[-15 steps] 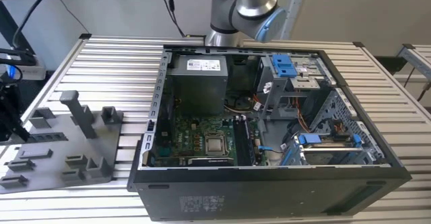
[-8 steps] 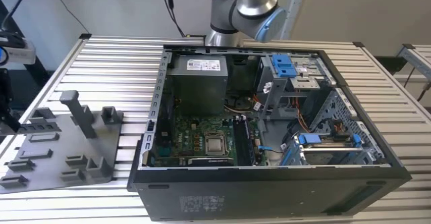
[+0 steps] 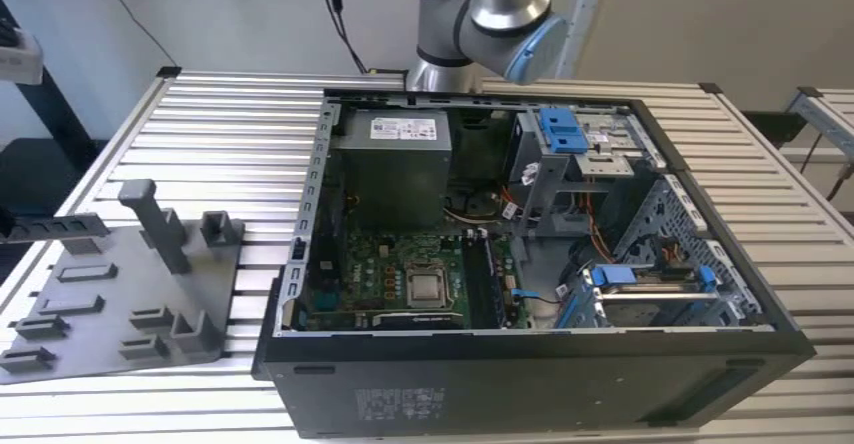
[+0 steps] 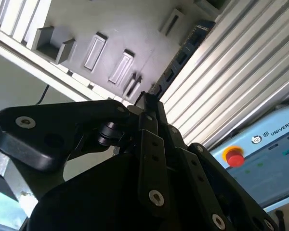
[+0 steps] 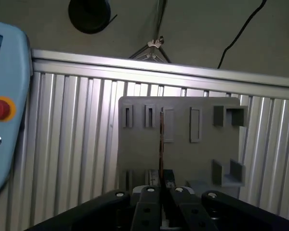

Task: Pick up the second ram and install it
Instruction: 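Pick up the second ram and move it above second insertion slot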

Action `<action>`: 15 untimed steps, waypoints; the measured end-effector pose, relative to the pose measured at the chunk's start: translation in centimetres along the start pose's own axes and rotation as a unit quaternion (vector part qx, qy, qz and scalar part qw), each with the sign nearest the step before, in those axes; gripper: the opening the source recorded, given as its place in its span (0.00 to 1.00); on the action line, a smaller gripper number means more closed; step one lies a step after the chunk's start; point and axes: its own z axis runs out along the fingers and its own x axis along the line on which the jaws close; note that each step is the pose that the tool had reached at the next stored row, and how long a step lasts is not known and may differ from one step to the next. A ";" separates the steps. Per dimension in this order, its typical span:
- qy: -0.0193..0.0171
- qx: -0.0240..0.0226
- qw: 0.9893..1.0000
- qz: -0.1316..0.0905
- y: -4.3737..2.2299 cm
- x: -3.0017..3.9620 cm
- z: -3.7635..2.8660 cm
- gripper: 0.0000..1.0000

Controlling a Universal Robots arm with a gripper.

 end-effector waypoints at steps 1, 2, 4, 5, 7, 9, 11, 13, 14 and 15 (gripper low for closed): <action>0.000 0.000 1.000 0.000 0.00 -0.02 -0.46 0.14; 0.000 0.000 1.000 0.000 0.01 -0.04 -0.91 0.14; 0.000 0.000 1.000 0.000 0.02 -0.08 -1.80 0.14; 0.000 0.000 1.000 0.000 0.03 -0.10 -2.28 0.14; 0.000 0.000 1.000 0.000 0.05 -0.15 -3.19 0.14; 0.000 0.000 1.000 0.000 0.06 -0.19 -4.09 0.14; 0.000 0.000 1.000 0.000 0.07 -0.23 -4.99 0.14; 0.000 0.000 1.000 0.000 0.08 -0.25 -5.51 0.14; 0.000 0.000 1.000 0.000 0.08 -0.25 -5.50 0.14; 0.000 0.000 1.000 0.000 0.08 -0.25 -5.50 0.14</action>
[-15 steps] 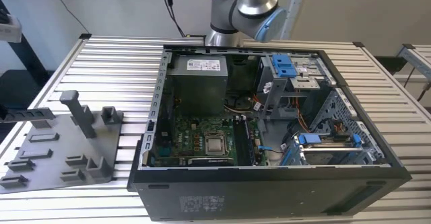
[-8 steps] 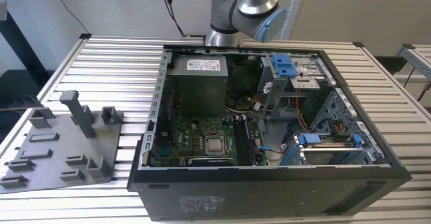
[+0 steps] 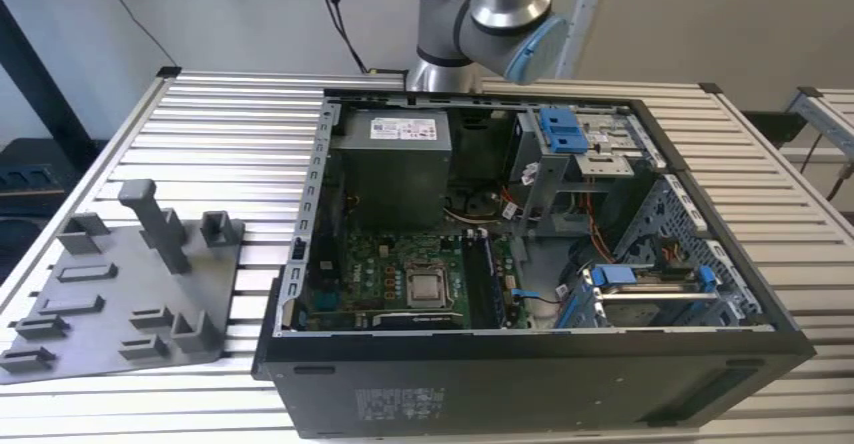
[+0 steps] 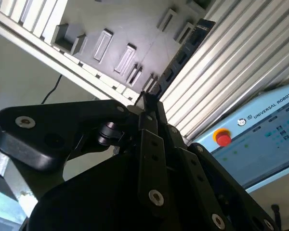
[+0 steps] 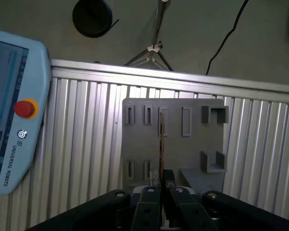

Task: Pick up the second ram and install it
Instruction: 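Pick up the second ram and move it above second insertion slot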

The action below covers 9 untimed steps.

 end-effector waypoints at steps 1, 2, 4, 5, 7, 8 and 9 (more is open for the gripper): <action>0.000 0.000 1.000 0.000 0.00 0.00 0.00 0.14; 0.000 0.000 1.000 0.000 0.00 0.00 0.00 0.14; 0.000 0.000 1.000 0.000 -0.06 0.00 -0.02 0.14; 0.000 0.000 1.000 0.000 -0.13 0.01 -0.02 0.14; 0.000 0.000 1.000 0.000 -0.21 0.00 -0.02 0.14; 0.000 0.000 1.000 0.000 -0.21 0.01 -0.01 0.14; 0.000 0.000 1.000 0.000 -0.21 0.01 -0.01 0.14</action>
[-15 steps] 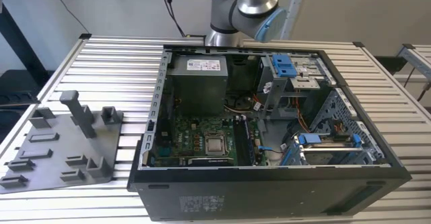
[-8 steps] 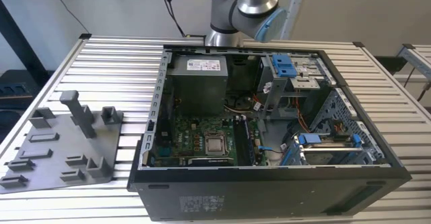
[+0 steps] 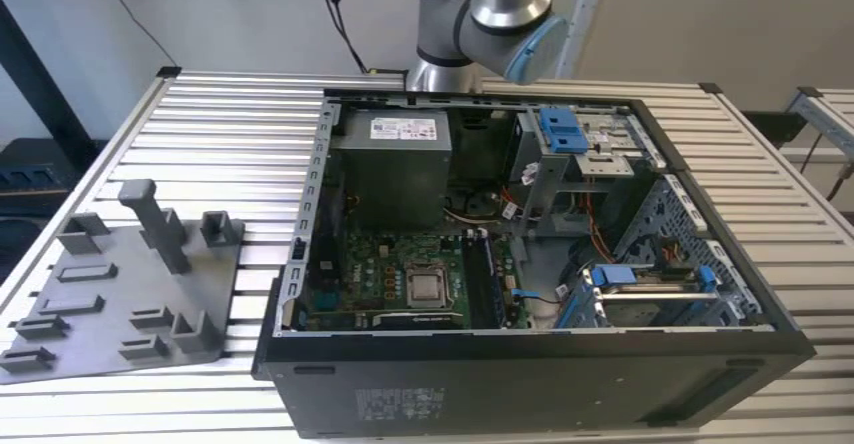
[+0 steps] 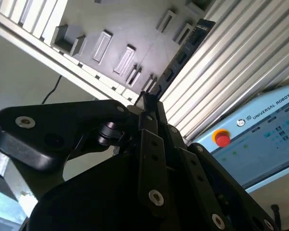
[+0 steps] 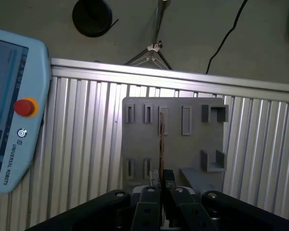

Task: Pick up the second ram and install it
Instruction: 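Pick up the second ram and move it above second insertion slot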

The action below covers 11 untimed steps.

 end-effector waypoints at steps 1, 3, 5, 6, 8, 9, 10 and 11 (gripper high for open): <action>0.000 0.000 1.000 0.000 -0.01 0.00 0.01 0.14; 0.000 0.000 1.000 0.000 -0.17 0.02 -0.01 0.14; 0.000 0.000 1.000 0.000 -0.46 0.04 -0.01 0.14; 0.000 0.000 1.000 0.000 -0.75 0.07 -0.02 0.14; 0.000 0.000 1.000 0.000 -1.47 0.13 -0.02 0.14; 0.000 0.000 1.000 0.000 -1.90 0.17 -0.03 0.14; 0.000 0.000 1.000 0.000 -2.35 0.21 -0.05 0.14; 0.000 0.000 1.000 0.000 -2.70 0.24 -0.05 0.14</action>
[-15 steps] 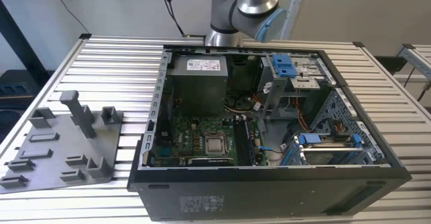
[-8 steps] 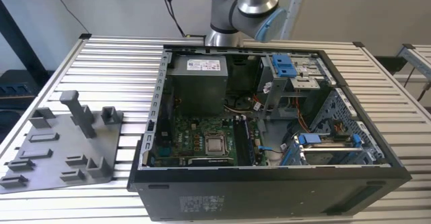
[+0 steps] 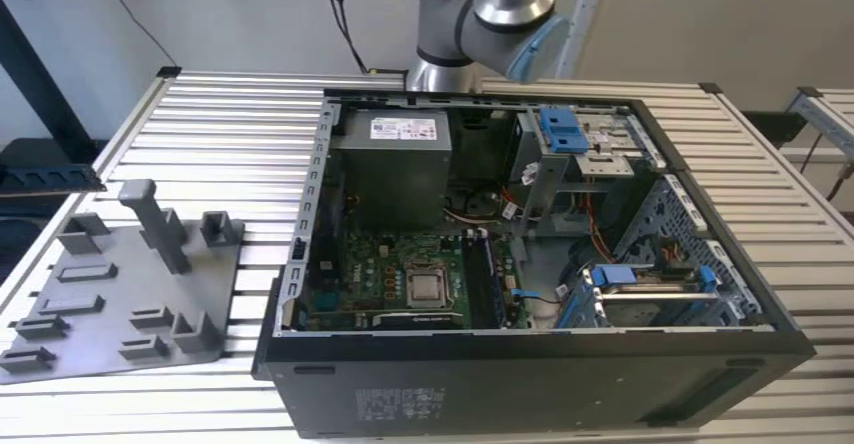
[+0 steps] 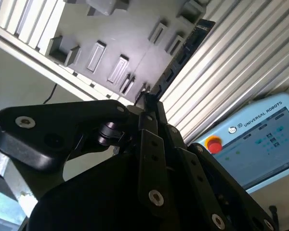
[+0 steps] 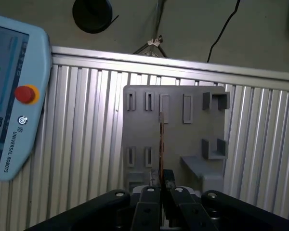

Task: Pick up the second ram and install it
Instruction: 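Pick up the second ram and move it above second insertion slot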

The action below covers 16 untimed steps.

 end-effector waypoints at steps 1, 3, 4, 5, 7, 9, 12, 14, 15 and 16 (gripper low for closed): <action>0.000 0.000 1.000 0.000 -0.22 0.02 0.00 0.14; 0.000 0.000 1.000 0.003 -0.48 0.04 0.00 0.14; 0.000 0.000 1.000 0.006 -0.55 0.05 0.00 0.14; 0.000 0.000 1.000 0.008 -0.59 0.05 0.00 0.14; 0.000 0.001 1.000 0.014 -0.69 0.06 0.00 0.14; -0.001 0.001 1.000 0.016 -0.94 0.09 0.00 0.14; -0.001 0.001 1.000 0.017 -1.74 0.15 -0.02 0.14; -0.001 0.001 1.000 0.017 -2.52 0.22 -0.03 0.14; -0.001 0.001 1.000 0.017 -2.91 0.26 -0.04 0.14; -0.001 0.001 1.000 0.017 -3.31 0.29 -0.05 0.14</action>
